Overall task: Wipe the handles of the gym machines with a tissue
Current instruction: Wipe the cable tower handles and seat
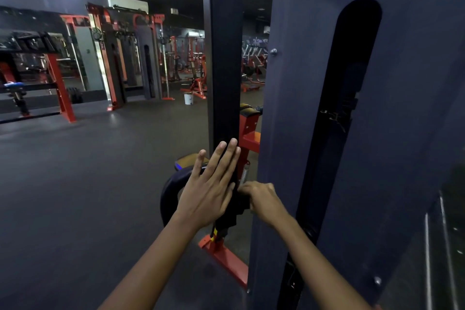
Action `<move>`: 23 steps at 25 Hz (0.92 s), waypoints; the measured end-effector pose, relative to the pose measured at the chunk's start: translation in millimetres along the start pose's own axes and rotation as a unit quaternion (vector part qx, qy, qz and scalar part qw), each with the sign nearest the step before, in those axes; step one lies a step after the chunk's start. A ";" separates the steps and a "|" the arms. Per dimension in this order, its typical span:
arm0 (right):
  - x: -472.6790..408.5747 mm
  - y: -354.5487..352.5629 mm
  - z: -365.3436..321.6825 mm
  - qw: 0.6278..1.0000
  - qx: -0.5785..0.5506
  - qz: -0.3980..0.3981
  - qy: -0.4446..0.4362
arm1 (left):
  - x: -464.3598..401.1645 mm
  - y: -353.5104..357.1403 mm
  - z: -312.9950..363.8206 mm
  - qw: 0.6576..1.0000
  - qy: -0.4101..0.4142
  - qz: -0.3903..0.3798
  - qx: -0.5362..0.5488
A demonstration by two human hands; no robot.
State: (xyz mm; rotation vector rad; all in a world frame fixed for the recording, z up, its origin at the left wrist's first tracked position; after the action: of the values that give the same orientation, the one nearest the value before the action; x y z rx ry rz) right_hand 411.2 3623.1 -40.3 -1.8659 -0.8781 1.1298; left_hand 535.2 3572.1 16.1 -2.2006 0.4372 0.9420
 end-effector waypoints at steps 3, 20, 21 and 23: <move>8.5 -9.3 43.3 0.995 0.056 -0.063 0.061 | -0.2 1.3 -2.7 1.000 0.013 0.006 0.002; -17.3 -18.1 25.2 0.983 -0.078 -0.135 0.093 | 1.8 -1.2 2.4 0.999 0.018 0.017 0.032; -26.7 -12.9 17.3 0.975 -0.143 -0.146 0.088 | 1.7 -2.0 2.5 0.999 0.020 0.018 0.029; -41.8 -0.7 3.3 0.959 -0.184 -0.193 0.091 | 2.4 -3.2 1.8 0.999 0.027 0.021 0.018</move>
State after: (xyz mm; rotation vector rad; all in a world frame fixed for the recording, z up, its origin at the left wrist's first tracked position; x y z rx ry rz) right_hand 392.6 3588.9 -24.6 -1.9347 -1.3429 0.5730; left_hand 537.6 3575.6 14.9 -2.1971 0.5244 0.8916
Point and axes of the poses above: each hand's wrist, its own x-axis away from the middle knuckle, its own y-axis out of the palm, z = x × y, the point moved 6 cm from there along -x, towards the middle knuckle, and after that the axes turned 9 degrees about -x, right-handed, at the moved point
